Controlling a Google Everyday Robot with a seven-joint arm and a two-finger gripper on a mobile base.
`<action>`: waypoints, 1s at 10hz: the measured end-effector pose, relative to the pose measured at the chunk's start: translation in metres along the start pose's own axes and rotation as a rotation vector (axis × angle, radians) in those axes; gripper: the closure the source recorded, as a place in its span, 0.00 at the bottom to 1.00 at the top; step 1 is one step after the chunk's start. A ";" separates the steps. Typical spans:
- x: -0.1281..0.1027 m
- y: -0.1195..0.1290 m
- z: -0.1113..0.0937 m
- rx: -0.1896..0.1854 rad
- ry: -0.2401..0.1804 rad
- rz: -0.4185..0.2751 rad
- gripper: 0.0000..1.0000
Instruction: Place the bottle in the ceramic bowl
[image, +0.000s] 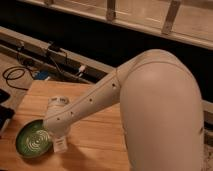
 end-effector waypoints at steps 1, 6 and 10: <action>0.000 0.000 0.000 0.000 0.000 0.000 1.00; -0.015 0.005 -0.016 -0.002 -0.032 -0.029 1.00; -0.036 0.037 -0.051 0.020 -0.068 -0.127 1.00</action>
